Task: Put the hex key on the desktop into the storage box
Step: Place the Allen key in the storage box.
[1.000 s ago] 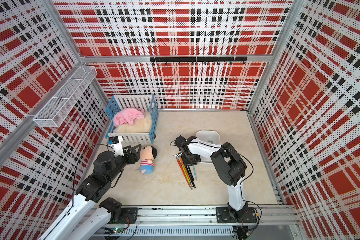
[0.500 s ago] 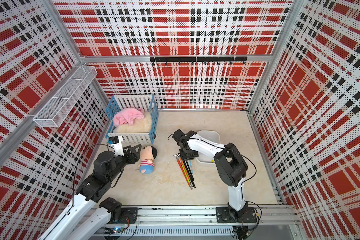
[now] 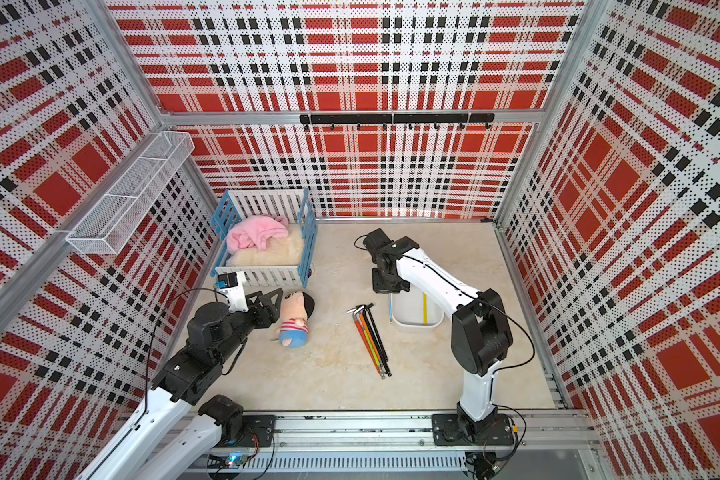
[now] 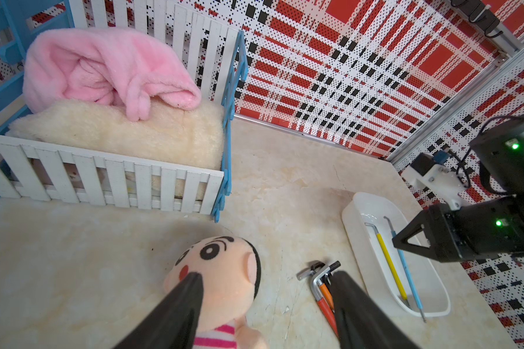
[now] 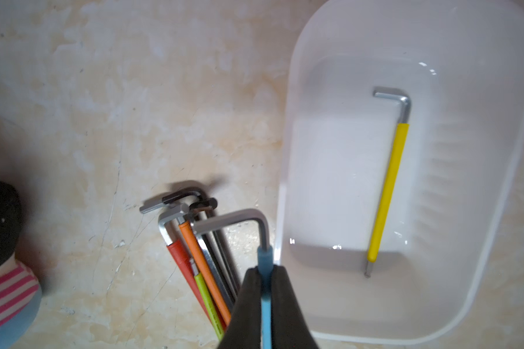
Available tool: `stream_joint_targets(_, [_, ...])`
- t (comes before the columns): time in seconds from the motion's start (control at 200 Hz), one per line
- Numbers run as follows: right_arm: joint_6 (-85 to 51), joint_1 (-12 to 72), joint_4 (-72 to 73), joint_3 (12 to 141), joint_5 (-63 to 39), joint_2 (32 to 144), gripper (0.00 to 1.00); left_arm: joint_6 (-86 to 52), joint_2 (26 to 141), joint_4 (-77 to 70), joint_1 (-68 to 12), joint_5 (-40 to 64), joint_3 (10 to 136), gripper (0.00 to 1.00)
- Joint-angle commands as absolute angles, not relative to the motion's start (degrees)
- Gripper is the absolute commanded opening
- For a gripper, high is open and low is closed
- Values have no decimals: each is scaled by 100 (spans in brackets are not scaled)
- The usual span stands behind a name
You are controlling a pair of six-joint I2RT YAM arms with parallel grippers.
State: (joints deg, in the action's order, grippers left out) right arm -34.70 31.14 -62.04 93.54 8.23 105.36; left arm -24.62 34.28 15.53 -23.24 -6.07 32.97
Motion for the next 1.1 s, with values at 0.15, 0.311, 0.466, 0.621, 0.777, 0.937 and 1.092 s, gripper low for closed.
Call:
stream_joint_targets(0.15, [-2944, 2153, -6067, 9110, 956, 10402, 0, -2470, 3410, 1555, -2370, -598, 3419, 72])
stream_joint_targets(0.311, [-2768, 1827, -5793, 8982, 926, 10826, 0, -2466, 3427, 1556, -2368, -599, 3428, 72])
stream_joint_targets(0.466, [-2703, 1774, -5638, 9050, 931, 11239, 0, -2461, 3409, 1553, -2364, -646, 3428, 72])
stream_joint_targets(0.621, [-2702, 1759, -5556, 9054, 938, 11570, 0, -2461, 3397, 1557, -2366, -662, 3428, 72])
stream_joint_targets(0.777, [-2700, 1728, -5481, 9079, 957, 11792, 0, -2465, 3375, 1553, -2371, -685, 3428, 72])
stream_joint_targets(0.937, [-2674, 1723, -5475, 9106, 997, 11975, 0, -2462, 3404, 1556, -2369, -679, 3428, 72])
stream_joint_targets(1.092, [-2668, 1727, -5436, 9029, 970, 11998, 18, -2461, 3404, 1558, -2362, -685, 3428, 72])
